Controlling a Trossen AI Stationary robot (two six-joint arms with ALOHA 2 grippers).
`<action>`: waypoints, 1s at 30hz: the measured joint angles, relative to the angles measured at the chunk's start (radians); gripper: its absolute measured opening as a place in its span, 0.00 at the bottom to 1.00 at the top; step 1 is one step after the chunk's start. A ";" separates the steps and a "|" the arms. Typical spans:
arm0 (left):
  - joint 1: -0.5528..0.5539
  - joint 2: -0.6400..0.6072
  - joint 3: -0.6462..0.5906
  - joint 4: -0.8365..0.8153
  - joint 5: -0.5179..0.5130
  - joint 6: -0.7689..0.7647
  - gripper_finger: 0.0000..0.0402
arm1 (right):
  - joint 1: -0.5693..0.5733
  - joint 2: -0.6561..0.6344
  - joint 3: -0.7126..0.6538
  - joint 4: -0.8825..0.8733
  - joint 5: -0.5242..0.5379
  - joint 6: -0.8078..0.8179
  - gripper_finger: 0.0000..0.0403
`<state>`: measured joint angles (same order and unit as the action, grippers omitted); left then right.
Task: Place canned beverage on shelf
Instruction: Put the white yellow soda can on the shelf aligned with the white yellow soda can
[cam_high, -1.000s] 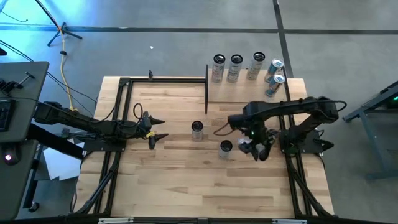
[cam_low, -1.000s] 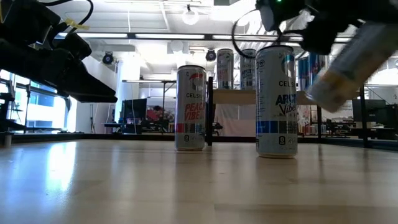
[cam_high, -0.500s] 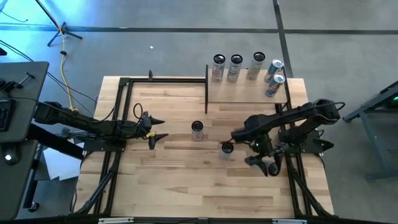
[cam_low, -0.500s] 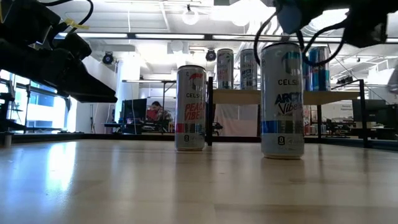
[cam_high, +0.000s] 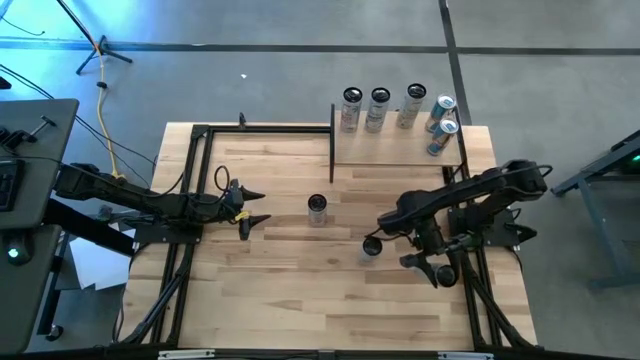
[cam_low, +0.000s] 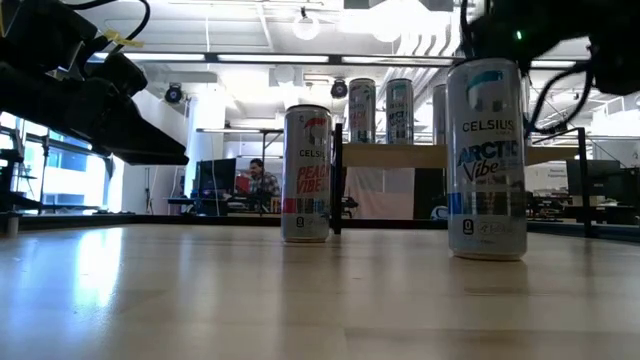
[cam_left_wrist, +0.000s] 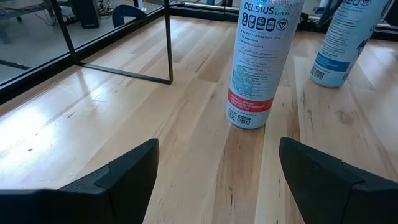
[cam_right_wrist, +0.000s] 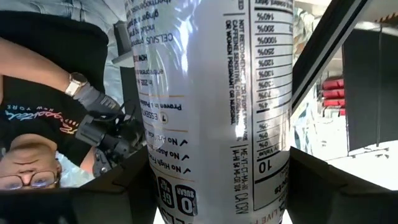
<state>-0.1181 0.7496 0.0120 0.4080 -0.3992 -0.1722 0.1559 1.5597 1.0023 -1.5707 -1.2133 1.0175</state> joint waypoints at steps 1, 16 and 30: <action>0.000 0.000 0.000 0.000 0.000 0.000 0.76 | -0.009 0.000 -0.015 0.000 0.000 -0.012 0.62; 0.000 0.000 0.000 0.000 0.000 0.000 0.76 | -0.175 0.000 -0.171 0.001 -0.015 -0.128 0.62; 0.000 0.000 0.000 0.000 0.000 0.000 0.76 | -0.289 0.007 -0.285 0.132 -0.018 -0.121 0.62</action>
<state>-0.1181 0.7498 0.0120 0.4083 -0.3992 -0.1726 -0.1328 1.5665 0.7174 -1.4387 -1.2311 0.8968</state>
